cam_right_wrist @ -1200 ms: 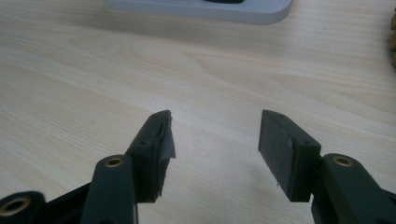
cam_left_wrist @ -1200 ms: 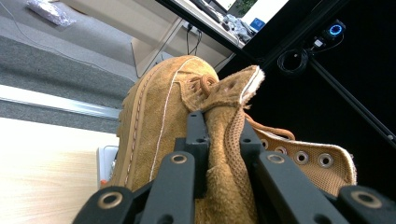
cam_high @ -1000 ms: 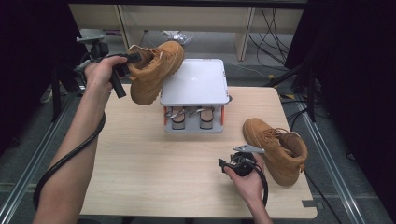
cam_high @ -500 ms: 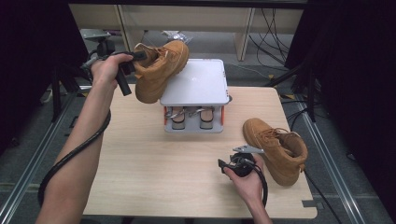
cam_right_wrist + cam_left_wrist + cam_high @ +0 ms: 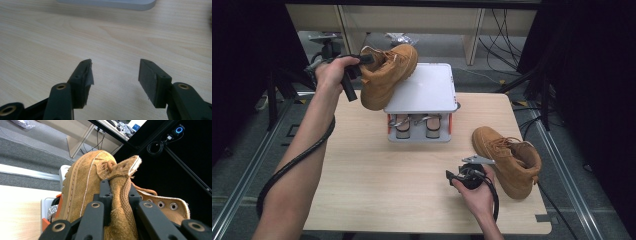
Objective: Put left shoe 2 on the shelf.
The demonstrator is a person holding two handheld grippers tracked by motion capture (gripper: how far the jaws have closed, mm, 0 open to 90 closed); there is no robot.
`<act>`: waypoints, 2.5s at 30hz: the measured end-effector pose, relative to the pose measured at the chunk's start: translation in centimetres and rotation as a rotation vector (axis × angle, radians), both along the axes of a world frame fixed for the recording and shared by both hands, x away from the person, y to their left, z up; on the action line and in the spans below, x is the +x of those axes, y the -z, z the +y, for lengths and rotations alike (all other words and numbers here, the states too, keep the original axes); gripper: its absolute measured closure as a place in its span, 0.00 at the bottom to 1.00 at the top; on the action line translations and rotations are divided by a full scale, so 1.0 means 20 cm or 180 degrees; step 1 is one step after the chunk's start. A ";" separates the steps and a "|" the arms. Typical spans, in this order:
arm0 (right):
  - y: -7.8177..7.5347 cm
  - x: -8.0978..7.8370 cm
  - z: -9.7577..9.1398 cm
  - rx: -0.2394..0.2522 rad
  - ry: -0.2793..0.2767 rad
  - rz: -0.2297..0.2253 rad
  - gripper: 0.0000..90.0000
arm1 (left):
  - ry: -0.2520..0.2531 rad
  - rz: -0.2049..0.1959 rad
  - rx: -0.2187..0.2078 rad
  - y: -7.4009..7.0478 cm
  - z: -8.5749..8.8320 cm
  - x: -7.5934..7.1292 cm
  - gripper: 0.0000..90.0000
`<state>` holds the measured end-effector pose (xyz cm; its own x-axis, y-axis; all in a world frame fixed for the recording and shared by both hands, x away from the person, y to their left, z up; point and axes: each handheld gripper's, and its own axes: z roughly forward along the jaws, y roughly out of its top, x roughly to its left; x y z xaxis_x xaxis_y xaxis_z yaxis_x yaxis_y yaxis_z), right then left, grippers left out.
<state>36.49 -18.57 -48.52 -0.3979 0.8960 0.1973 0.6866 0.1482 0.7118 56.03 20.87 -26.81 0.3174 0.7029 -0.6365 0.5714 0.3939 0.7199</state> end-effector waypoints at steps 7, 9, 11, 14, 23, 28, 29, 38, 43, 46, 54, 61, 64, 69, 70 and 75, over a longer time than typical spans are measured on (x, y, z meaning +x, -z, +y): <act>0.00 -0.01 0.00 0.0043 0.0053 0.0044 0.50 | 0.0032 -0.0010 0.0006 -0.01 -0.04 0.01 0.89; 0.00 0.00 0.00 0.0020 0.0031 0.0030 0.50 | 0.0037 -0.0002 0.0008 -0.01 -0.05 0.02 0.89; 0.00 -0.01 0.00 0.0033 0.0042 0.0052 0.50 | 0.0044 -0.0001 0.0016 -0.01 -0.06 0.02 0.89; 0.00 0.00 0.00 0.0013 0.0000 0.0015 0.50 | 0.0054 0.0000 0.0037 -0.01 -0.08 0.03 0.89; 0.00 0.00 0.00 0.0021 0.0040 0.0055 0.50 | 0.0065 0.0018 0.0048 0.00 -0.12 0.04 0.89; 0.00 -0.01 0.00 -0.0014 0.0041 0.0089 0.50 | 0.0066 0.0025 0.0052 0.00 -0.14 0.05 0.89; 0.01 0.00 0.00 -0.0010 0.0001 0.0018 0.50 | 0.0056 0.0026 0.0039 0.01 -0.14 0.05 0.89; 0.01 -0.01 0.01 0.0029 0.0042 0.0093 0.50 | 0.0083 0.0056 0.0036 0.02 -0.17 0.06 0.89; 0.01 -0.01 0.00 -0.0016 0.0068 0.0108 0.50 | 0.0080 0.0087 0.0040 0.04 -0.19 0.07 0.89; 0.01 0.00 -0.01 -0.0011 0.0053 0.0040 0.50 | 0.0082 0.0103 0.0034 0.05 -0.20 0.08 0.88; 0.01 0.00 -0.01 0.0009 0.0026 0.0045 0.50 | 0.0072 0.0097 0.0012 0.06 -0.22 0.09 0.88; 0.02 0.00 -0.02 -0.0094 0.0037 0.0049 0.50 | 0.0005 0.0089 0.0041 0.07 -0.22 0.10 0.86; 0.02 0.00 -0.01 -0.0045 0.0019 0.0053 0.50 | -0.0026 0.0079 0.0054 0.08 -0.20 0.11 0.85; 0.02 0.00 0.00 -0.0016 0.0016 0.0062 0.50 | 0.0005 0.0003 0.0083 0.09 -0.20 0.12 0.81; 0.02 0.00 0.00 -0.0038 0.0017 0.0074 0.50 | 0.0016 -0.0019 0.0103 0.09 -0.20 0.12 0.80; 0.01 0.00 0.00 -0.0028 0.0047 0.0079 0.50 | 0.0037 -0.0177 0.0162 0.09 -0.18 0.11 0.66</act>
<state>36.41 -18.56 -48.68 -0.3797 0.9035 0.1990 0.7062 0.1441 0.6932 58.27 17.17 -28.70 0.3596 0.7300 -0.5812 0.5344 0.3494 0.7696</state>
